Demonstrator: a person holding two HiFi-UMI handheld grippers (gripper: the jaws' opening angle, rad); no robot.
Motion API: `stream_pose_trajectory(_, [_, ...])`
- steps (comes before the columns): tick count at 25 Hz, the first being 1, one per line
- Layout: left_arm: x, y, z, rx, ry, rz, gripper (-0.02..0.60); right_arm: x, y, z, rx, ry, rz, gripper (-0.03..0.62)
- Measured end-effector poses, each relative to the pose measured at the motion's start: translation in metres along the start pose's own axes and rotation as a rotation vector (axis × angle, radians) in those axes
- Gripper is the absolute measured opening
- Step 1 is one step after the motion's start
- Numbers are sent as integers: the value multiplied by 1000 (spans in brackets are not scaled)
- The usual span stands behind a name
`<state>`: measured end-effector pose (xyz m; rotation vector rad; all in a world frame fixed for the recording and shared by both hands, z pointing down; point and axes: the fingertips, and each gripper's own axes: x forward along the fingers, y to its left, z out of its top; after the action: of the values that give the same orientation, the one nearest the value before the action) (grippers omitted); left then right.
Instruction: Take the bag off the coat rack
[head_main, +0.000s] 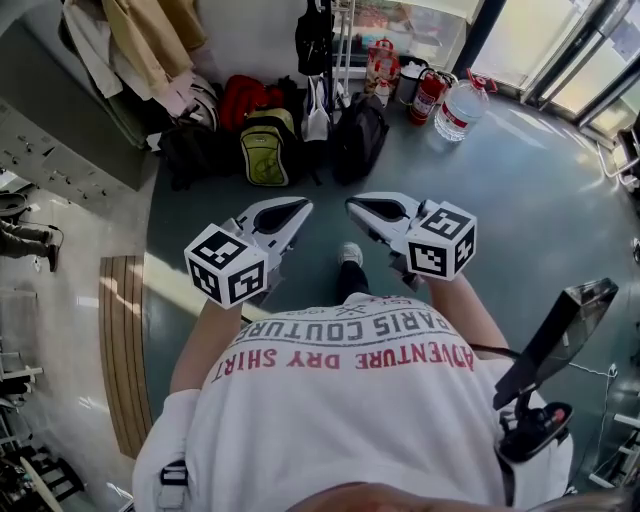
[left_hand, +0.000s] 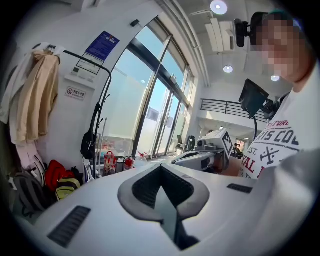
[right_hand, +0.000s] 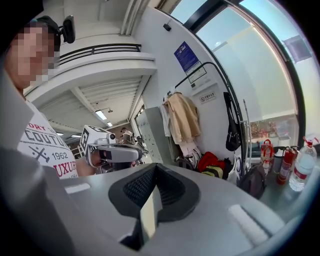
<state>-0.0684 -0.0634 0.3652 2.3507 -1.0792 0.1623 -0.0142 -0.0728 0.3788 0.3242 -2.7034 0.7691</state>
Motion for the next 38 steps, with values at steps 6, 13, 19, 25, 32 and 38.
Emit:
stream_pose_trajectory(6, [108,99,48,-3,9,48,2,27,-146,58,-10,-22,-7,2])
stream_pose_trajectory(13, [198,177,127,46,-15,111,2,28,-279,155,-54,-68,-26,2])
stream_pose_trajectory(19, [227,181,139,97,-44,82,2,15,-301,157,-71,-128,-46,2])
stream_pose_trajectory(25, [199,101,82,235,-88,42,2,-35,-229,76,-153,-206,-76,2])
stream_pose_trajectory(32, [208,96,66,281,-113,-12,2,-42,-228,50,-191,-245,-123,2])
stream_pose_trajectory(38, [224,155,105,258,-115,-17,2,-7,-270,91,-173,-230,-133,2])
